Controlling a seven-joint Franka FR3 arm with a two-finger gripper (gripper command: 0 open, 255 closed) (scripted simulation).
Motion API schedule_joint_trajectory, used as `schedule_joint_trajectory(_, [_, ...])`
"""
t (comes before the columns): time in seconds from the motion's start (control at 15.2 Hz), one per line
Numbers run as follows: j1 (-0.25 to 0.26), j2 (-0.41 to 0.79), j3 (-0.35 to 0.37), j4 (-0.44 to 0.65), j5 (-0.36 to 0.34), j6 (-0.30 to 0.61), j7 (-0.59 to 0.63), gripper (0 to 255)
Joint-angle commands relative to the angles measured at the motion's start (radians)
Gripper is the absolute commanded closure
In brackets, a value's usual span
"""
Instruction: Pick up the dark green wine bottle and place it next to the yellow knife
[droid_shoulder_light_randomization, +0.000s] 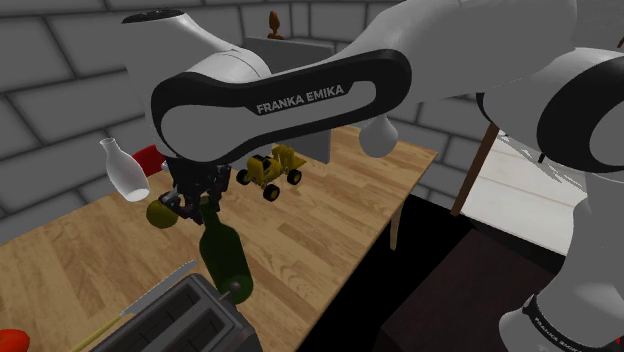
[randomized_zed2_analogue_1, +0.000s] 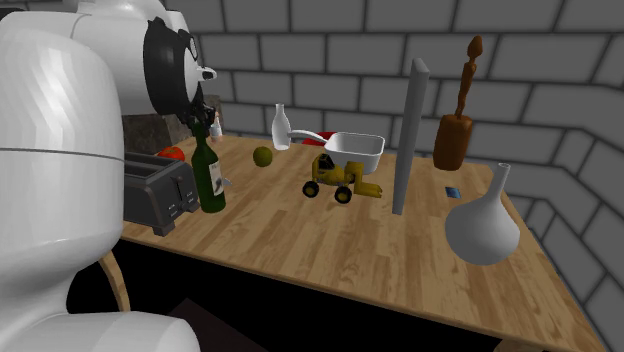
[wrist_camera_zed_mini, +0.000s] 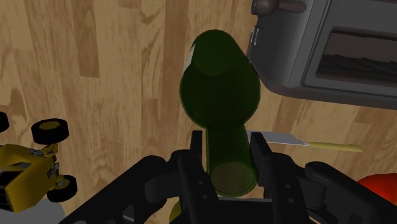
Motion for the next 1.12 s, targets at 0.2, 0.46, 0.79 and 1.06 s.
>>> schedule_joint_trajectory(0.2, [0.000,0.000,0.000,0.000,0.000,0.000,0.000,0])
schedule_joint_trajectory(0.46, [0.004,-0.011,0.002,0.051,0.003,-0.060,-0.004,0])
schedule_joint_trajectory(0.79, [0.009,-0.014,0.003,0.106,0.004,-0.118,-0.007,0])
schedule_joint_trajectory(1.06, [0.009,-0.014,0.003,0.106,0.004,-0.118,-0.007,0])
